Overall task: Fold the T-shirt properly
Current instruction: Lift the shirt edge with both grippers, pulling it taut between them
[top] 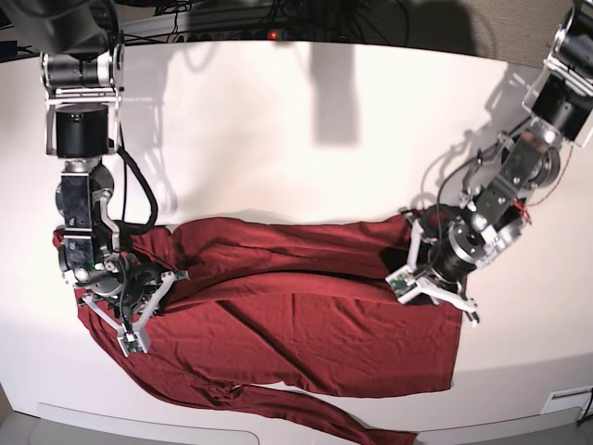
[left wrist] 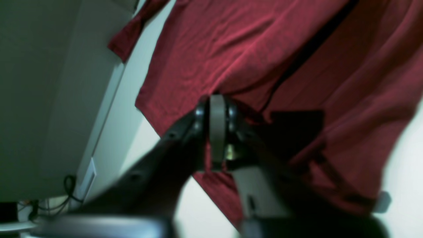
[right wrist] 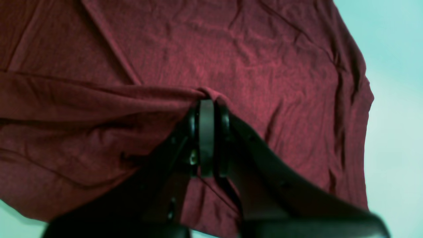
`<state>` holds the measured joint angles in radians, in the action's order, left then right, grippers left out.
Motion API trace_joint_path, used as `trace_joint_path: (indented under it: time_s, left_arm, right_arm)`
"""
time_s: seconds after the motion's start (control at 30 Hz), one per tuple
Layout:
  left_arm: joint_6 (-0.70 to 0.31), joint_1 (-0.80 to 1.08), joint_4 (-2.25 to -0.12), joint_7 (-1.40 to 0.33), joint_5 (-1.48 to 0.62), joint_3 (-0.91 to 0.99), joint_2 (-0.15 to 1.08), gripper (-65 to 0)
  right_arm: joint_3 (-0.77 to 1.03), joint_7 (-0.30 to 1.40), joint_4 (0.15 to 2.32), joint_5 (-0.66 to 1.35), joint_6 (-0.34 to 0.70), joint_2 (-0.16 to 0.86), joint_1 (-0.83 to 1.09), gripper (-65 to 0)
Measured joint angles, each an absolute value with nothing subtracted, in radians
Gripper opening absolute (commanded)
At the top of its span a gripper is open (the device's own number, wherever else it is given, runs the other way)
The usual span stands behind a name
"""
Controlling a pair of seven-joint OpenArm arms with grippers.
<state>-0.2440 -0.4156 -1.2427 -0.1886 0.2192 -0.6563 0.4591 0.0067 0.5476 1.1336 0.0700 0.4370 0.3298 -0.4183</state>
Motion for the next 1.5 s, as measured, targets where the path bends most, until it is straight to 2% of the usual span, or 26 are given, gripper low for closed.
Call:
trace_joint_path:
  time_s: [0.03, 0.2, 0.57, 0.7, 0.77, 0.87, 0.93, 1.1, 1.2, 1.37, 1.5]
  left_arm:
    - [-0.244, -0.433, -1.198, -0.176, 0.216, -0.656, 0.456, -49.2]
    - [-0.229, -0.503, -1.036, -0.162, 0.217, -0.656, 0.440, -48.9]
    - [-0.229, -0.513, -1.025, -0.209, 0.178, -0.656, 0.435, -48.9]
    - [-0.229, -0.513, -1.025, -0.212, 0.178, -0.656, 0.435, -48.9]
    - [-0.229, -0.513, -1.025, -0.212, 0.178, -0.656, 0.435, -48.9]
    - [-0.229, -0.513, -1.025, -0.212, 0.178, -0.656, 0.435, -48.9]
    - [-0.229, -0.513, -1.025, -0.212, 0.178, -0.656, 0.435, -48.9]
    - [-0.217, -0.516, -1.025, -0.276, 0.067, -0.656, 0.434, -48.9]
    - [-0.098, -0.525, -1.024, -0.328, 0.008, -0.656, 0.429, -48.9]
    - [-0.084, -0.579, -1.025, -0.438, -0.102, -0.656, 0.398, -48.9]
    - [-0.075, -0.564, -1.085, -0.516, -0.195, -0.619, 0.378, -48.9]
  right_arm:
    - [0.007, 0.554, 1.134, 0.083, 0.435, 0.330, -0.418, -65.0]
    - [0.007, 0.554, 1.133, 0.082, 0.434, 0.330, -0.416, -65.0]
    - [0.007, 0.528, 1.133, 0.043, 0.434, 0.329, -0.415, -65.0]
    - [0.007, 0.447, 1.133, -0.002, 0.433, 0.329, -0.415, -52.4]
    - [0.007, 0.402, 1.133, -0.032, 0.420, 0.329, -0.416, -48.7]
    - [0.007, 0.366, 1.133, -0.033, 0.339, 0.329, -0.416, -44.7]
    - [0.007, 0.346, 1.133, -0.032, 0.294, 0.330, -0.416, -44.6]
    - [0.007, 0.340, 1.133, -0.031, 0.288, 0.329, -0.416, -44.6]
    - [0.007, 0.342, 1.133, -0.022, 0.288, 0.329, -0.416, -44.6]
    - [0.007, 0.492, 1.133, 0.063, 0.288, 0.329, -0.416, -44.6]
    - [0.007, 0.521, 1.133, 0.054, 0.288, 0.336, -0.410, -44.6]
